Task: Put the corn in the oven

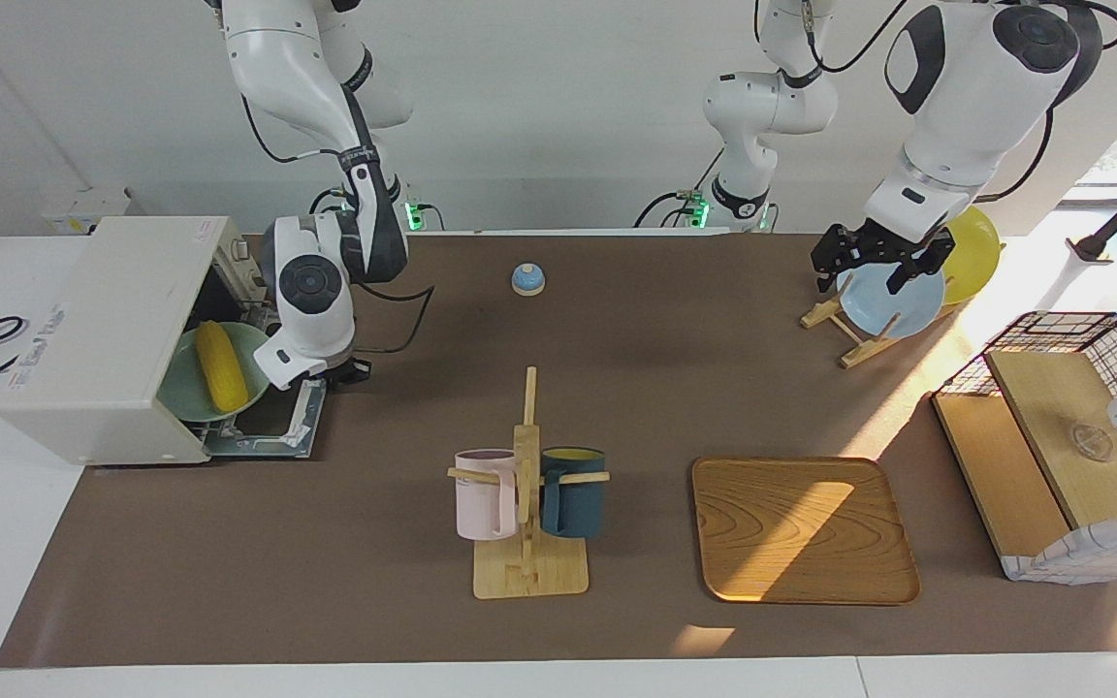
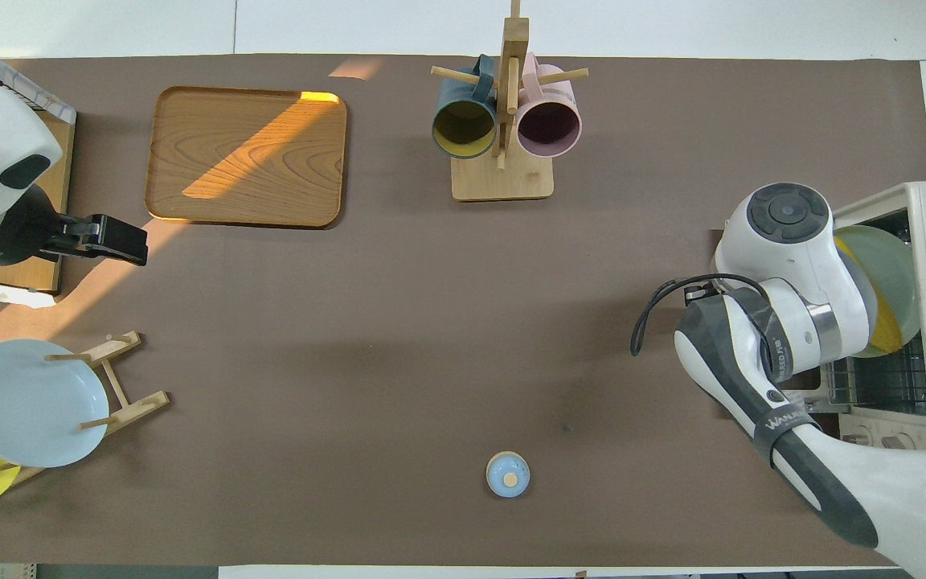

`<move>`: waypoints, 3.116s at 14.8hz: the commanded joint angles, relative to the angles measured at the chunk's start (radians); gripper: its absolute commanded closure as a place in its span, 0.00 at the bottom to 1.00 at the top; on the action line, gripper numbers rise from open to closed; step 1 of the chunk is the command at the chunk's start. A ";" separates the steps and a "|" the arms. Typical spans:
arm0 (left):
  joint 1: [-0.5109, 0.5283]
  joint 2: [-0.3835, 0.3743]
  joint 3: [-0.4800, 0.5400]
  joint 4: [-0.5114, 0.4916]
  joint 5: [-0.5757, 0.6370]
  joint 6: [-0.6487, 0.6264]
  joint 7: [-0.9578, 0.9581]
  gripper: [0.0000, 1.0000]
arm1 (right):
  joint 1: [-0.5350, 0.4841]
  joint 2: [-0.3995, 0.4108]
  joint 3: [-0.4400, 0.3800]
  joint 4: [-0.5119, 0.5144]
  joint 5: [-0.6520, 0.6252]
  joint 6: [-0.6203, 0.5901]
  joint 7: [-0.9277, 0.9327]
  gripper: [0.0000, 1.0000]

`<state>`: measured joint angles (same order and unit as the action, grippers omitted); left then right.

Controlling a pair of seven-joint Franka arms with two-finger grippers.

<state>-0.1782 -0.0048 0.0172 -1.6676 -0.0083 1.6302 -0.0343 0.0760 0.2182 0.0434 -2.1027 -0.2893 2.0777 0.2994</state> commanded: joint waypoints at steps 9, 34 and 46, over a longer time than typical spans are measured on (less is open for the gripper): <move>-0.004 -0.007 0.004 0.006 0.024 -0.015 0.002 0.00 | -0.114 -0.074 -0.022 0.214 -0.085 -0.314 -0.376 1.00; -0.004 -0.007 0.004 0.006 0.024 -0.015 0.002 0.00 | -0.194 -0.139 -0.010 0.632 0.284 -0.665 -0.399 0.00; -0.004 -0.007 0.004 0.006 0.024 -0.015 0.002 0.00 | -0.165 -0.137 0.001 0.649 0.275 -0.697 -0.324 0.00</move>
<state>-0.1782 -0.0048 0.0172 -1.6676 -0.0083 1.6302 -0.0343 -0.0926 0.0773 0.0416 -1.4739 -0.0249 1.4090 -0.0345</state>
